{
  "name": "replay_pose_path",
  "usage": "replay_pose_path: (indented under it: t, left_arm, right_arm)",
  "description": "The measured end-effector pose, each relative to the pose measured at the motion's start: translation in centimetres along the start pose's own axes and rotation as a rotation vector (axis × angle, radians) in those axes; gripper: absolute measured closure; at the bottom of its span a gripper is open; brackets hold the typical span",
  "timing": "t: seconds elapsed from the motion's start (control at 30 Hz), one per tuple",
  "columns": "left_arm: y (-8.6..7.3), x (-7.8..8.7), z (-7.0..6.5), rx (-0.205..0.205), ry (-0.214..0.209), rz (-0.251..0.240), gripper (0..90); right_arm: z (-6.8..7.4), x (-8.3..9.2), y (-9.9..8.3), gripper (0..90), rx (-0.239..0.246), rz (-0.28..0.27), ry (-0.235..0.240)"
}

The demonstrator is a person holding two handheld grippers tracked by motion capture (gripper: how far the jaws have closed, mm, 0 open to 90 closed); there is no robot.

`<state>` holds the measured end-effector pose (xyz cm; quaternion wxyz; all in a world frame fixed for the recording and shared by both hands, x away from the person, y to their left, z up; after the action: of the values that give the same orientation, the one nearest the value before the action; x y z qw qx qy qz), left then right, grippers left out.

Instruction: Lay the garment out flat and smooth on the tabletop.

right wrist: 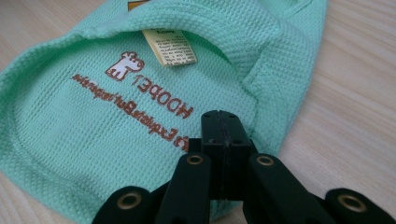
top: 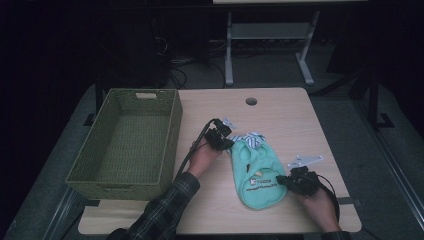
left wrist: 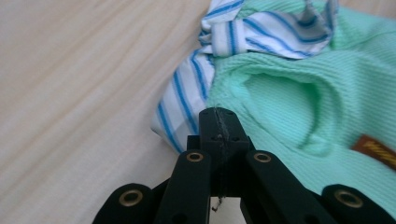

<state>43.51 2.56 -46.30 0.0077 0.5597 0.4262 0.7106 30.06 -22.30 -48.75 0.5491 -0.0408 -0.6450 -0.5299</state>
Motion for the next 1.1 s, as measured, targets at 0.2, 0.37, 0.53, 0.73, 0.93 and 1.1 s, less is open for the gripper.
replay_pose_path:
  t: [0.2, 0.37, 0.53, 0.73, 0.93, 1.1]
  left_arm:
    - [0.0, -0.2, -0.3, 0.013, -0.030, -0.015, 60.8]
    - [-0.2, -1.5, -1.0, -0.002, -0.030, 0.008, 56.8]
    - [-0.5, -1.8, -0.9, -0.043, -0.002, 0.028, 80.2]
    - [-0.6, -1.4, -0.7, -0.028, -0.009, 0.023, 89.5]
    - [-0.7, 0.2, -0.3, -0.030, 0.018, 0.003, 89.8]
    - [-1.3, 1.1, 0.0, -0.041, 0.067, 0.031, 89.8]
  right_arm:
    - [0.0, 0.0, 0.0, 89.5, -0.002, -0.002, -0.001]
    - [0.0, 0.0, 0.0, 89.5, -0.008, -0.001, 0.002]
    - [0.1, 0.0, 0.0, 89.5, -0.004, -0.003, -0.002]
    - [0.1, 0.0, 0.0, 89.7, -0.010, -0.002, -0.004]
    - [-0.1, 0.1, -0.1, 89.8, -0.007, 0.000, -0.016]
    - [-0.3, 0.2, -0.1, 89.9, -0.015, 0.003, -0.033]
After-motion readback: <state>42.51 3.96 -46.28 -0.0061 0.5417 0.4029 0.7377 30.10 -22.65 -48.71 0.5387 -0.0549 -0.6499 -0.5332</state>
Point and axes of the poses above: each handheld gripper's, and its own axes: x roughly backward along the jaws, y roughly out of its top, z roughly to its left, the point moved 3 cm from there along -x, roughly forward along the jaws, and after that the axes turned 4 degrees about y, right-handed, at the moved point
